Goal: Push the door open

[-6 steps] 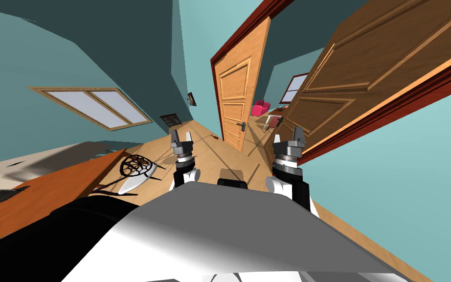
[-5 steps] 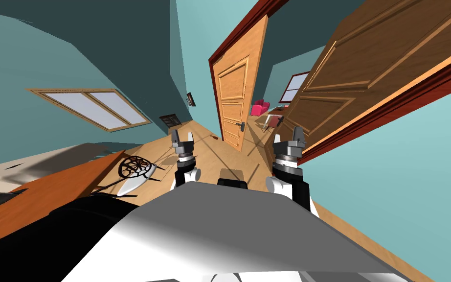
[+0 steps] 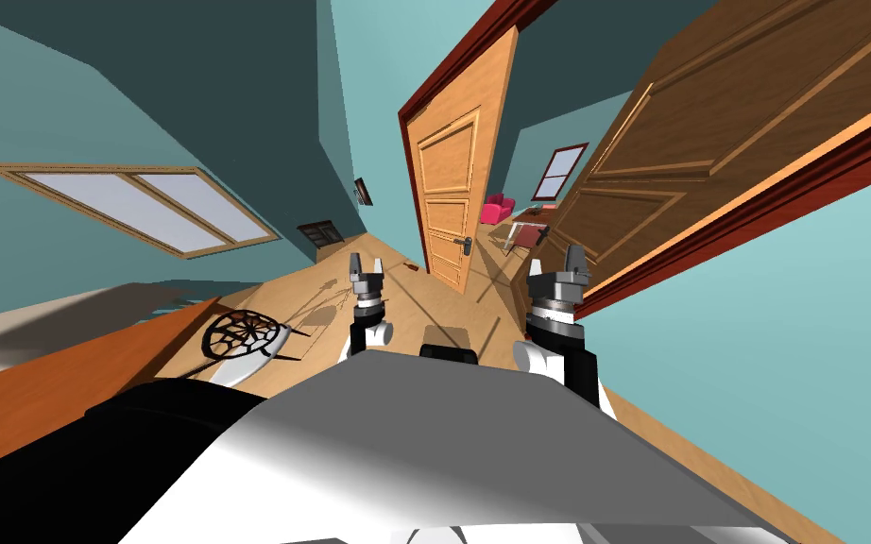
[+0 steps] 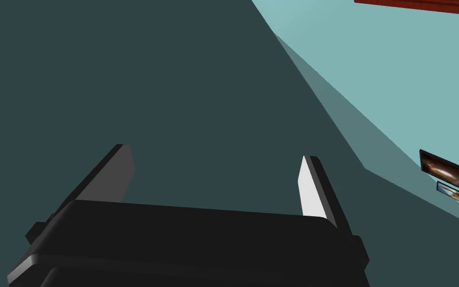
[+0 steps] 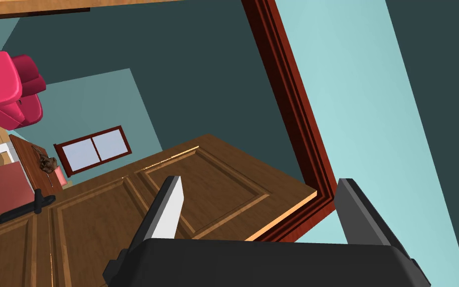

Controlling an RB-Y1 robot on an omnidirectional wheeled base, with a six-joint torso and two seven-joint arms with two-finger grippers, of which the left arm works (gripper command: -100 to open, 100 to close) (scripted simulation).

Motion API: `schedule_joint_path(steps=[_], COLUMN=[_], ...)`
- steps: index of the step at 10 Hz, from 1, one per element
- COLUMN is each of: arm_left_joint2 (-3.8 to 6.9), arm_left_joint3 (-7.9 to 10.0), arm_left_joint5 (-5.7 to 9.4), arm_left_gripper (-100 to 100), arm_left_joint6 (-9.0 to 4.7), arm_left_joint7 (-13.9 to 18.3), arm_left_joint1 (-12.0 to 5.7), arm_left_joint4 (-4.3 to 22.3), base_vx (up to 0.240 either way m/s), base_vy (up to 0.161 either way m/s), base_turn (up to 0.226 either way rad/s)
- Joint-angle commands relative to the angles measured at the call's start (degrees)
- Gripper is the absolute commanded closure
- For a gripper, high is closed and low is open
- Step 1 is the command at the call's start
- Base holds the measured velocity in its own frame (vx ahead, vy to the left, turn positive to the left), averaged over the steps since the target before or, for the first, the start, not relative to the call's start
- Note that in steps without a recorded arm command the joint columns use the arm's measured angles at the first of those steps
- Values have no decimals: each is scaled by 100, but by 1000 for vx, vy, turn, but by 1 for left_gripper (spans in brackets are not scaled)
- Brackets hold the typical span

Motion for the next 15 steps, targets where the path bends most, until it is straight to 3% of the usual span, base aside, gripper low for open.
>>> schedule_joint_path(steps=[1, 9, 15], arm_left_joint2=[23, 124, 184], arm_left_joint3=[-21, -217, -393], arm_left_joint5=[17, 121, 214], arm_left_gripper=[-100, -100, -100], arm_left_joint6=[40, 186, 316], arm_left_joint7=[2, 40, 73], arm_left_joint1=[-146, -860, -1503], arm_left_joint4=[211, 1392, 2424], base_vx=[86, 89, 95], base_vy=[14, 18, 27], base_turn=[-50, -74, -88])
